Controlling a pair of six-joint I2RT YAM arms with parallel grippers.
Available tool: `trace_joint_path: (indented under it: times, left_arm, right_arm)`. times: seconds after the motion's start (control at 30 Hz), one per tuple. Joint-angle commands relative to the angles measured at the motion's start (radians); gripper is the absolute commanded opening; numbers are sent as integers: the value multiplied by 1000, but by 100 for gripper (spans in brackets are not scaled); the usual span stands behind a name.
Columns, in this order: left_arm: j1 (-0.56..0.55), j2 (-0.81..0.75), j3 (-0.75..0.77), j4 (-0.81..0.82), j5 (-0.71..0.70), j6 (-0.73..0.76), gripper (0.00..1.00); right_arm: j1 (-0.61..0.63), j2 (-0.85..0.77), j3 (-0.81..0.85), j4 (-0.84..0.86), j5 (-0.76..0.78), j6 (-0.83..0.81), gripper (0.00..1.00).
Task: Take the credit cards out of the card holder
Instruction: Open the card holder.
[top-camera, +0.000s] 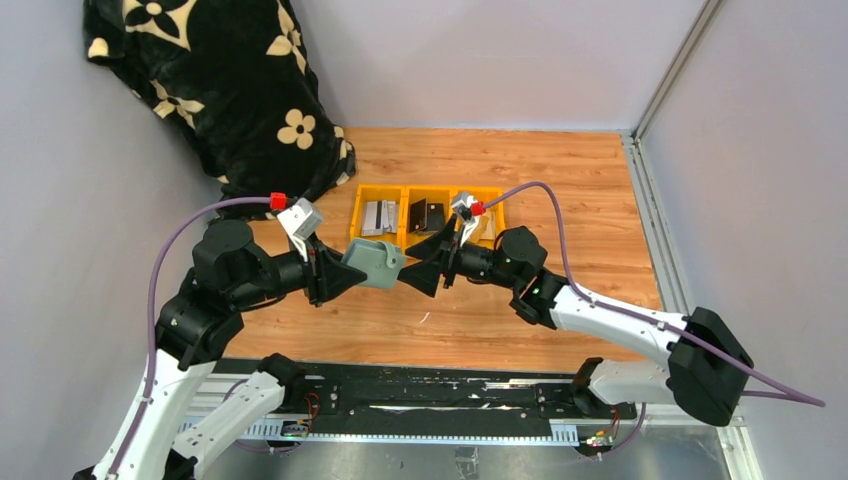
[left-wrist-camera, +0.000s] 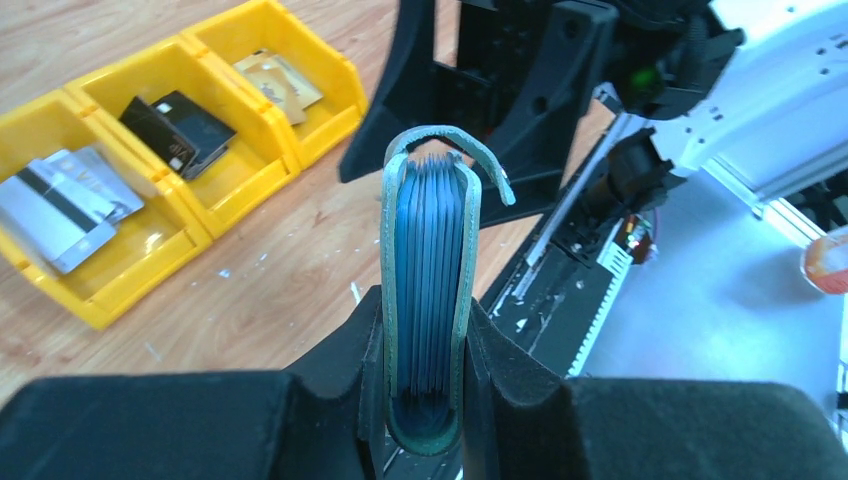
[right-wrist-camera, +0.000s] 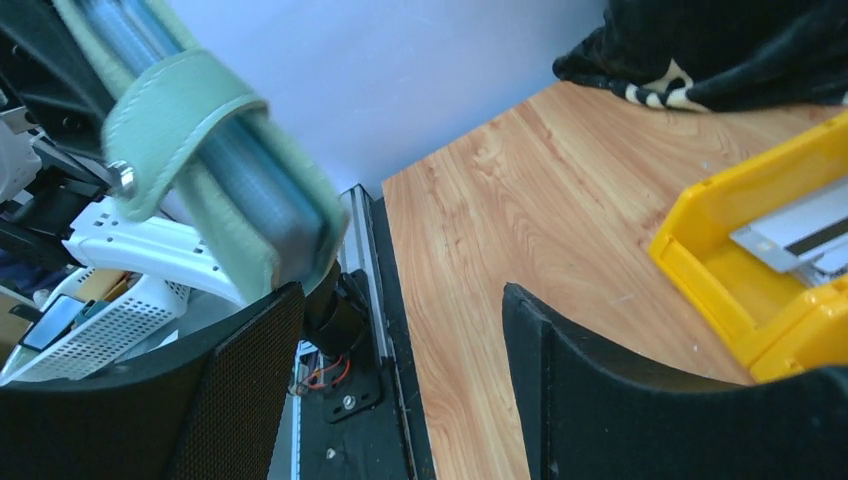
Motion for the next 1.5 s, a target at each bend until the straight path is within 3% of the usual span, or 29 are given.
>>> trace_joint_path:
  times: [0.0, 0.27, 0.5, 0.73, 1.13, 1.3, 1.47]
  left_arm:
    - [4, 14, 39, -2, 135, -23, 0]
    - [4, 19, 56, -23, 161, -9, 0]
    - [4, 13, 84, -62, 136, 42, 0]
    - [4, 8, 81, -60, 172, 34, 0]
    - [4, 20, 86, -59, 208, 16, 0]
    - [4, 24, 93, -59, 228, 12, 0]
    - [4, 19, 87, -66, 237, 21, 0]
  right_arm:
    - [-11, 25, 46, 170, -63, -5, 76]
    - [-10, 65, 49, 353, -204, 79, 76]
    - [-12, -63, 35, -79, -252, -157, 77]
    - [-12, -162, 50, -217, -295, -272, 82]
    - [-8, 63, 155, 239, -302, -39, 83]
    - [-8, 123, 154, 419, -269, 51, 74]
    - [-8, 171, 163, 593, -247, 169, 59]
